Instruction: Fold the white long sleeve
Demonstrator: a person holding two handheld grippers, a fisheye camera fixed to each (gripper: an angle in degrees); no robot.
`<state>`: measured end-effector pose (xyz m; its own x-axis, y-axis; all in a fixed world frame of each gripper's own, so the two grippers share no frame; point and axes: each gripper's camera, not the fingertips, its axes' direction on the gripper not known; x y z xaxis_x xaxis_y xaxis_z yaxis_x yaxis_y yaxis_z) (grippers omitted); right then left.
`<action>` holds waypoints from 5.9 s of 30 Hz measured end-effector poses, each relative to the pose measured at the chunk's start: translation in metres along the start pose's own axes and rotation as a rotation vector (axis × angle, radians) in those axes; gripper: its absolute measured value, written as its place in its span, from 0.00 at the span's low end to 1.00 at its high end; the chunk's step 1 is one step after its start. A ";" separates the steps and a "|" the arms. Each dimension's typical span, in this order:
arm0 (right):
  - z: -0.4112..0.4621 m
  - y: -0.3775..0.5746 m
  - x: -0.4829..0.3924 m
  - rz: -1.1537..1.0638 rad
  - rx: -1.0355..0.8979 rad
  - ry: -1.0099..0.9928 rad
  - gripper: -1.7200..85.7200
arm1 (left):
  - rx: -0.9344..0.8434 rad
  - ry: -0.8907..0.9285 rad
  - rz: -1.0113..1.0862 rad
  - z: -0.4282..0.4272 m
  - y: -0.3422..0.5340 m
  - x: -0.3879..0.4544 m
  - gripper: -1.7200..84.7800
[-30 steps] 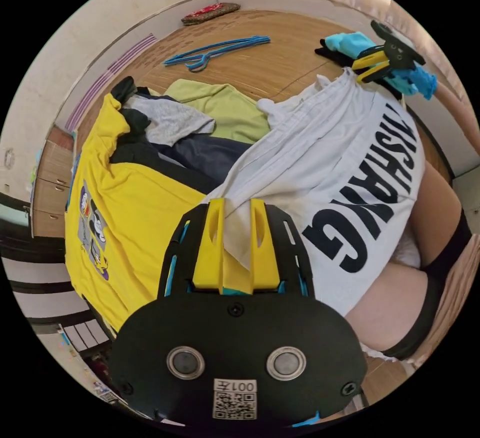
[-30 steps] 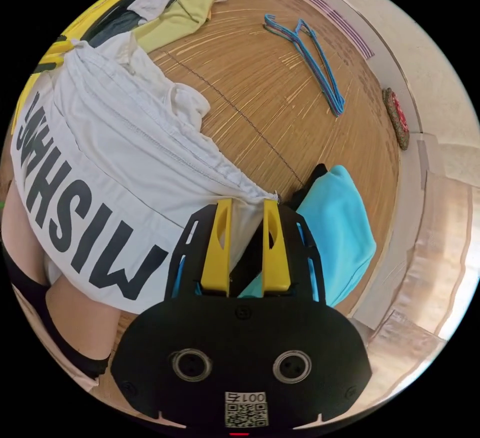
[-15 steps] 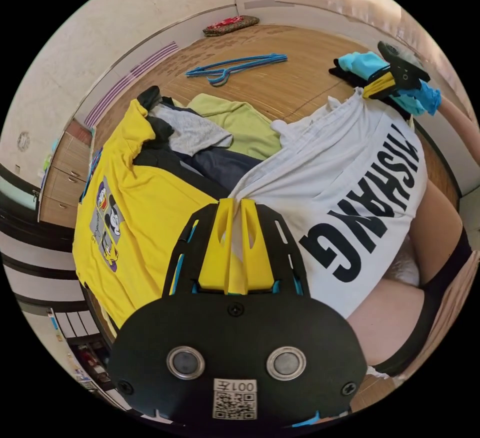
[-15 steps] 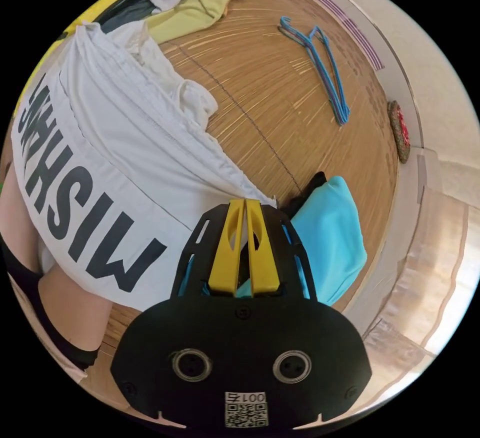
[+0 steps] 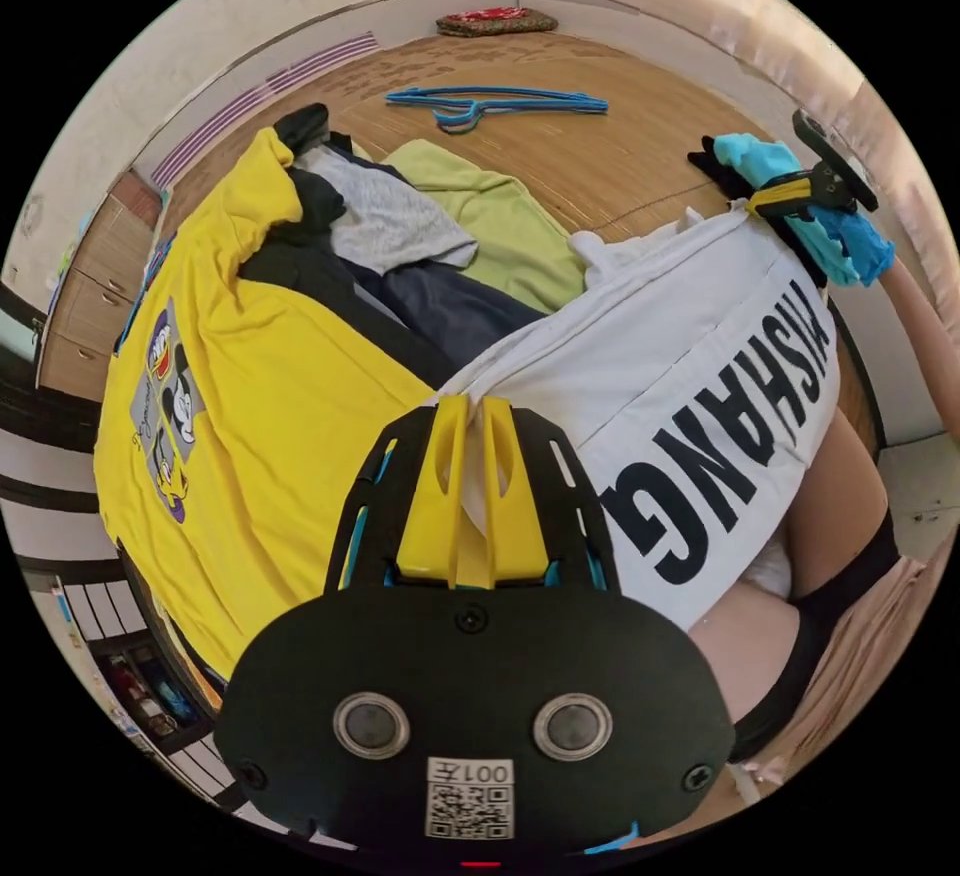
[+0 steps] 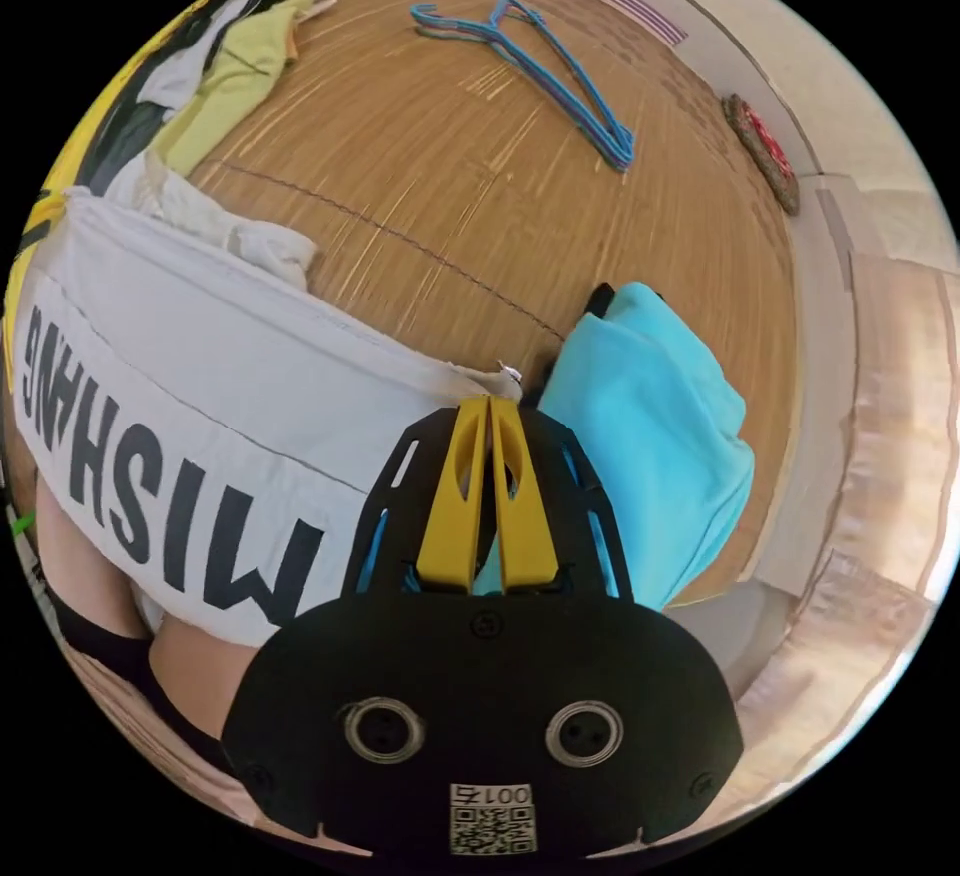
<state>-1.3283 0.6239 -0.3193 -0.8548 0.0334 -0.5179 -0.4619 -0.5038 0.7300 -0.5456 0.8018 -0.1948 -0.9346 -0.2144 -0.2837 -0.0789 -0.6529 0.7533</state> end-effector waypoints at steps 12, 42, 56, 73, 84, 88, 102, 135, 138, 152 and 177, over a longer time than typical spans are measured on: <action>-0.082 0.145 0.022 -0.021 0.282 -0.183 0.03 | 0.165 0.101 -0.136 -0.052 0.113 -0.012 0.02; 0.074 0.317 0.024 0.119 0.204 -0.419 0.09 | 0.013 0.046 -0.174 0.013 0.259 0.089 0.08; -0.007 0.382 0.053 0.250 0.309 -0.063 0.03 | 0.149 -0.105 -0.198 -0.048 0.314 0.089 0.01; 0.061 0.384 -0.018 -0.091 0.253 -0.582 0.16 | 0.088 -0.024 -0.226 -0.038 0.343 0.096 0.01; 0.053 0.385 -0.085 -0.244 0.216 -0.439 0.10 | 0.046 -0.039 -0.229 -0.036 0.349 0.111 0.01; 0.055 0.383 -0.114 -0.257 0.225 -0.370 0.06 | 0.078 -0.048 -0.254 -0.039 0.354 0.116 0.01; 0.011 0.466 -0.141 -0.101 0.280 -0.197 0.04 | 0.124 -0.049 -0.250 -0.064 0.401 0.157 0.01; -0.070 0.505 -0.219 -0.085 0.462 -0.238 0.04 | 0.216 -0.169 -0.191 -0.080 0.260 0.105 0.01; -0.053 0.504 -0.236 -0.110 0.365 -0.319 0.03 | 0.140 -0.159 -0.231 -0.051 0.289 0.108 0.01; -0.062 0.515 -0.231 -0.190 0.333 -0.464 0.03 | 0.066 -0.102 -0.328 -0.053 0.322 0.090 0.01; -0.097 0.502 -0.167 -0.243 0.562 -0.528 0.04 | 0.250 0.274 0.633 -0.079 0.207 0.372 0.09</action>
<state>-1.3943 0.2817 0.0907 -0.6489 0.5603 -0.5147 -0.5791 0.0751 0.8118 -0.8819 0.5293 -0.1910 -0.7098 -0.6908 0.1376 0.3402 -0.1652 0.9257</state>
